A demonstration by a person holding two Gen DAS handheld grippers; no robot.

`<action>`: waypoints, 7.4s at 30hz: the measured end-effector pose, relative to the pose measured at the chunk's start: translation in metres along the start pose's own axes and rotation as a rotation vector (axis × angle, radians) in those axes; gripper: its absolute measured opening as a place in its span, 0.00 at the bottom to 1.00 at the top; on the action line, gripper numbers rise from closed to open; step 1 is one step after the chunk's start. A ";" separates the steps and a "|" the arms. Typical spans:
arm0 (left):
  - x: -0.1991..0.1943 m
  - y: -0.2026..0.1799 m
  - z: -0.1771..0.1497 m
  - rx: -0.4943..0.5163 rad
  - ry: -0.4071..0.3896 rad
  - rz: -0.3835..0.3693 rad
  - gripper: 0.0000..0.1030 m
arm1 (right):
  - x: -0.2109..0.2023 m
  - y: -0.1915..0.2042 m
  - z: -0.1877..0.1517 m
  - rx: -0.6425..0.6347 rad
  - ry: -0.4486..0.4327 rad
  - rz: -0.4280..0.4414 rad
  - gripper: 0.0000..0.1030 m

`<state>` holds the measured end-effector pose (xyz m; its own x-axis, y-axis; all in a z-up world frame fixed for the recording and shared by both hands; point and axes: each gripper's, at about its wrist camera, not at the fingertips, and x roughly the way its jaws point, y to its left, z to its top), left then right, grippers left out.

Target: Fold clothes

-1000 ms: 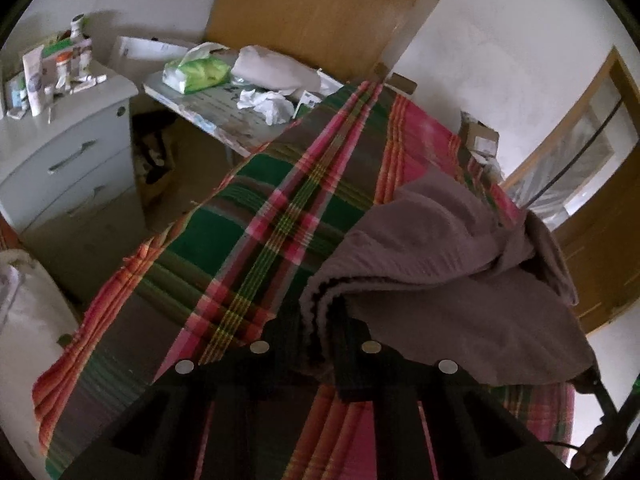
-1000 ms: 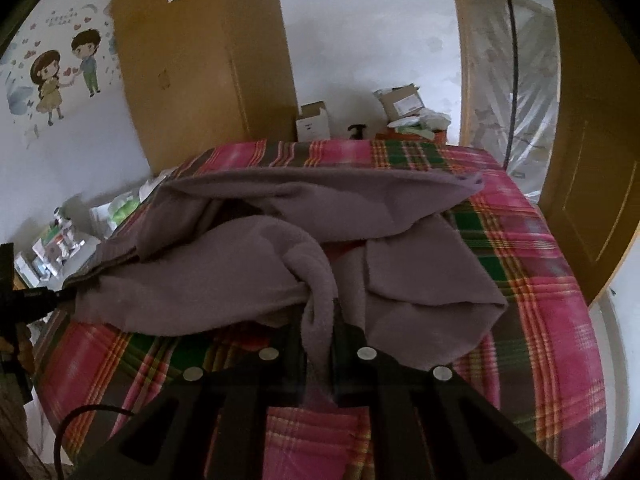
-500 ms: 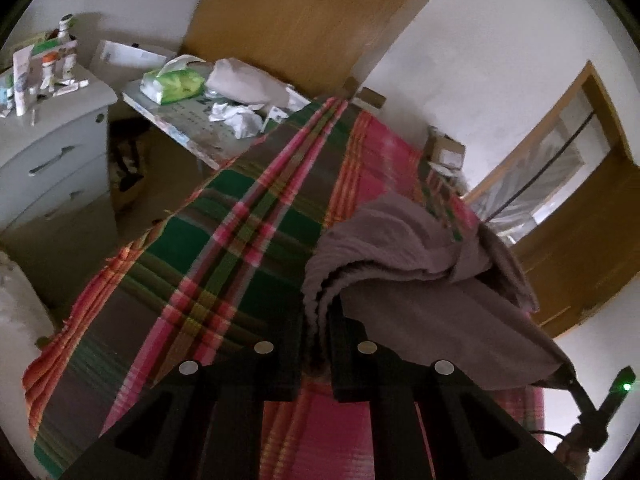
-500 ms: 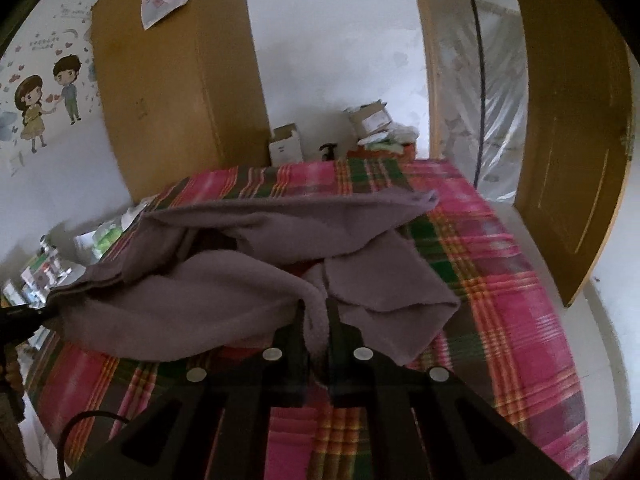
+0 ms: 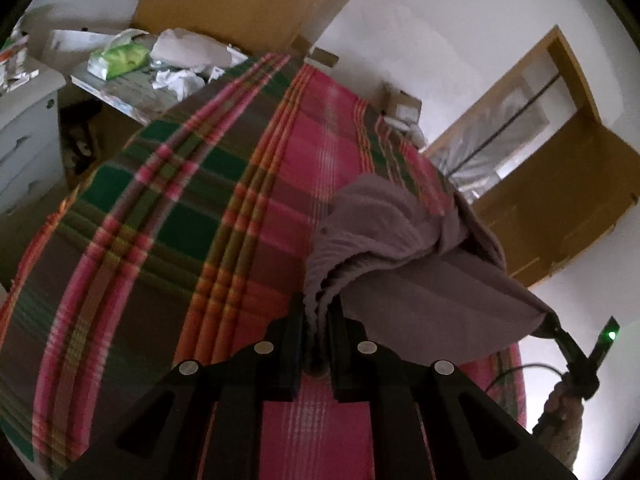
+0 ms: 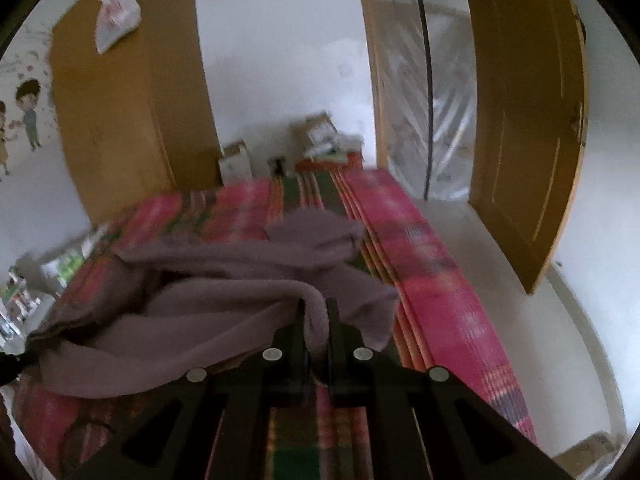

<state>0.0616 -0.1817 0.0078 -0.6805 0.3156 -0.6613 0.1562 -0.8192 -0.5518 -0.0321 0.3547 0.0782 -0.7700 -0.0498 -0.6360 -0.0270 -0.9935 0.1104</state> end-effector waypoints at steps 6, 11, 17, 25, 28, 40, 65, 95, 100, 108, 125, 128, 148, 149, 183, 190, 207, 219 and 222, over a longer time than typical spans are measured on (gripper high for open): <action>0.005 0.008 -0.006 -0.002 0.028 0.013 0.10 | 0.004 -0.014 -0.005 0.113 0.078 0.013 0.12; 0.006 0.009 -0.005 0.012 0.031 0.003 0.10 | -0.010 0.023 -0.005 0.061 0.064 0.090 0.26; 0.007 0.015 -0.002 0.015 0.039 -0.019 0.10 | -0.022 0.067 0.015 -0.041 -0.077 0.053 0.27; 0.007 0.021 -0.003 0.008 0.047 -0.058 0.10 | -0.038 0.093 0.053 -0.069 -0.132 0.063 0.27; 0.008 0.021 -0.003 0.008 0.051 -0.065 0.10 | -0.011 0.121 0.045 -0.084 0.003 0.212 0.28; 0.009 0.022 -0.004 0.027 0.059 -0.072 0.10 | 0.102 0.218 -0.004 -0.033 0.342 0.555 0.29; 0.016 0.040 0.001 -0.018 0.086 -0.136 0.10 | 0.155 0.300 0.023 0.081 0.348 0.654 0.13; 0.010 0.081 0.023 -0.189 0.016 -0.112 0.10 | 0.207 0.481 0.029 -0.388 0.447 0.579 0.12; 0.013 0.079 0.024 -0.190 0.029 -0.106 0.10 | 0.213 0.481 0.027 -0.403 0.502 0.570 0.16; 0.000 0.089 0.020 -0.203 0.030 -0.093 0.10 | 0.176 0.441 0.065 -0.385 0.432 0.587 0.28; -0.016 0.082 0.014 -0.178 0.001 -0.043 0.10 | 0.054 0.186 0.065 -0.181 0.223 0.380 0.28; -0.018 0.081 0.015 -0.171 -0.009 -0.036 0.10 | 0.034 0.131 0.048 -0.051 0.188 0.338 0.28; -0.041 0.045 0.006 -0.099 -0.089 0.032 0.10 | 0.013 -0.047 -0.013 0.335 0.086 0.045 0.35; -0.042 0.042 0.005 -0.090 -0.087 0.033 0.10 | 0.017 -0.052 -0.016 0.351 0.097 0.050 0.37; 0.077 -0.099 -0.046 0.216 0.285 -0.122 0.28 | 0.069 -0.069 -0.004 0.343 0.123 0.134 0.04; 0.091 -0.082 -0.052 -0.032 0.393 -0.288 0.28 | 0.048 -0.070 -0.008 0.344 0.075 0.147 0.04; 0.110 -0.068 -0.053 -0.359 0.340 -0.333 0.21 | -0.020 -0.111 -0.025 0.421 -0.067 0.062 0.04; 0.099 -0.070 -0.043 -0.362 0.278 -0.232 0.02 | -0.036 -0.152 -0.040 0.492 -0.085 -0.006 0.04; 0.092 -0.068 -0.040 -0.356 0.250 -0.215 0.01 | -0.039 -0.158 -0.047 0.498 -0.080 -0.033 0.04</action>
<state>0.0167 -0.0776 -0.0360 -0.5380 0.6012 -0.5908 0.2956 -0.5218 -0.8002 0.0319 0.5086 0.0502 -0.8095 0.0081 -0.5871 -0.3377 -0.8243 0.4543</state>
